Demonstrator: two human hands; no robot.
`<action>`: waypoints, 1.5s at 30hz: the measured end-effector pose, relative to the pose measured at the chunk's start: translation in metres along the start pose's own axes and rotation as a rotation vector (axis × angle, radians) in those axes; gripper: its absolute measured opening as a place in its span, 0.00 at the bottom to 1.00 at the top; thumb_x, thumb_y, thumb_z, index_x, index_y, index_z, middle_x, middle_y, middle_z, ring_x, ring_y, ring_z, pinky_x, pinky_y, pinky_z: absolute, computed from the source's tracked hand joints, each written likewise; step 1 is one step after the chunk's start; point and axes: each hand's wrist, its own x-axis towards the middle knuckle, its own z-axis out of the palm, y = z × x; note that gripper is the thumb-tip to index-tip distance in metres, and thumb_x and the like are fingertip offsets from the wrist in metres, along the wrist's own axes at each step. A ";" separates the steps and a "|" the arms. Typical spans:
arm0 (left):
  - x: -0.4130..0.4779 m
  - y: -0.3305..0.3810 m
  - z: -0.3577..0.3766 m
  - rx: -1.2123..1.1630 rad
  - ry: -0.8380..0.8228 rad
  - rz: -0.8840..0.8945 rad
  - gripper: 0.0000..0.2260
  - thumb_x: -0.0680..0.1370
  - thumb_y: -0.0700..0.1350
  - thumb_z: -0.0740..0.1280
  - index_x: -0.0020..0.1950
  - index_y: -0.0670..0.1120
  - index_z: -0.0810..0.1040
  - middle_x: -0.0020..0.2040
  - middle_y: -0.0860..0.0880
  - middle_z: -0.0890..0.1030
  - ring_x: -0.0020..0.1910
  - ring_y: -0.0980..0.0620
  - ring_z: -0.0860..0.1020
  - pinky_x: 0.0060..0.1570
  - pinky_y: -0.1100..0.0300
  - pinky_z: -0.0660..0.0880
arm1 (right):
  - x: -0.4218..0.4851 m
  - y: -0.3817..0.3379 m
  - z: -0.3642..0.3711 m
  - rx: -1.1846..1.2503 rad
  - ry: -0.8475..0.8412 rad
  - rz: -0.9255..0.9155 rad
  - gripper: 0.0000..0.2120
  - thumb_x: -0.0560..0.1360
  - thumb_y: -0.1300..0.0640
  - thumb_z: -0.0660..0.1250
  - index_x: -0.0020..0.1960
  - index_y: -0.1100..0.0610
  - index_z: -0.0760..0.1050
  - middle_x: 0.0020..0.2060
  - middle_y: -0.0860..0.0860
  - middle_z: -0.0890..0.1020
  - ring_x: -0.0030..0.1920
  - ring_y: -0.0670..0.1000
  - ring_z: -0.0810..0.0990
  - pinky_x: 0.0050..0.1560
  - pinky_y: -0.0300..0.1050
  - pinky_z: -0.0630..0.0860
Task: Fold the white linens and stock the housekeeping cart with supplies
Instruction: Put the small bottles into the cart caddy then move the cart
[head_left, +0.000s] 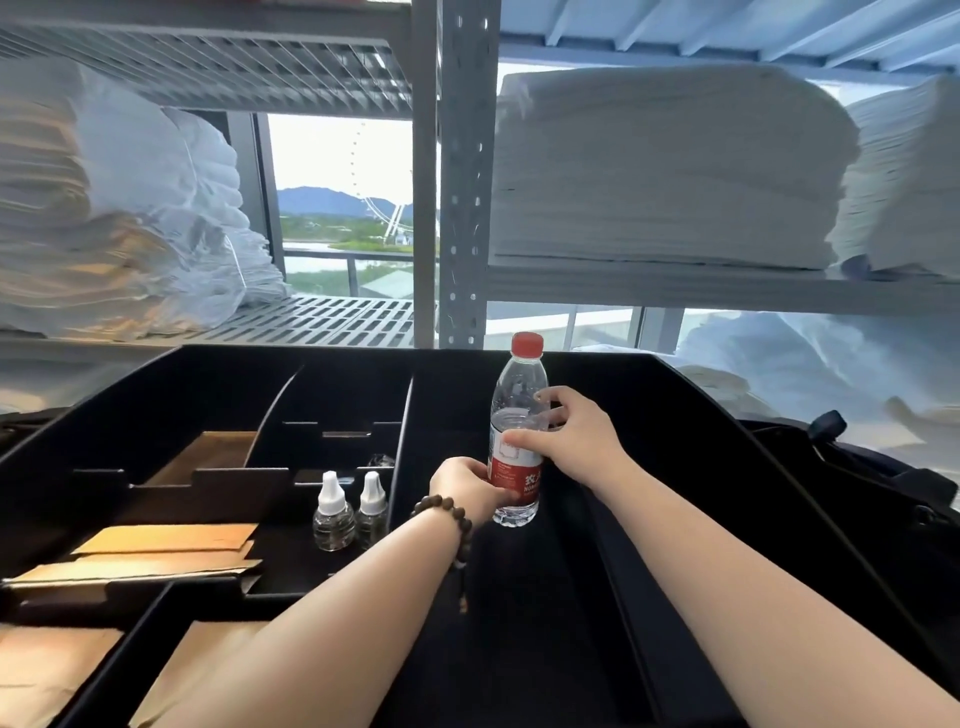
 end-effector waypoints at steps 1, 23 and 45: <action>0.001 0.000 0.001 -0.006 -0.006 -0.003 0.15 0.62 0.46 0.81 0.42 0.47 0.80 0.40 0.49 0.84 0.42 0.52 0.83 0.50 0.54 0.80 | 0.001 0.001 0.000 0.000 -0.001 -0.001 0.25 0.62 0.48 0.79 0.54 0.48 0.72 0.43 0.45 0.80 0.45 0.44 0.79 0.42 0.38 0.76; 0.012 -0.007 0.009 -0.161 -0.040 0.035 0.19 0.65 0.41 0.79 0.53 0.43 0.79 0.46 0.45 0.83 0.42 0.47 0.84 0.45 0.49 0.82 | -0.002 0.014 -0.002 -0.056 0.032 0.010 0.29 0.61 0.49 0.80 0.58 0.52 0.73 0.48 0.47 0.80 0.49 0.46 0.79 0.48 0.39 0.75; 0.030 0.029 -0.002 -0.258 0.064 0.306 0.14 0.69 0.44 0.77 0.51 0.52 0.80 0.46 0.50 0.84 0.46 0.51 0.83 0.46 0.52 0.82 | 0.016 -0.010 -0.011 0.012 0.108 -0.025 0.22 0.67 0.50 0.77 0.59 0.50 0.76 0.49 0.50 0.81 0.51 0.50 0.80 0.56 0.54 0.78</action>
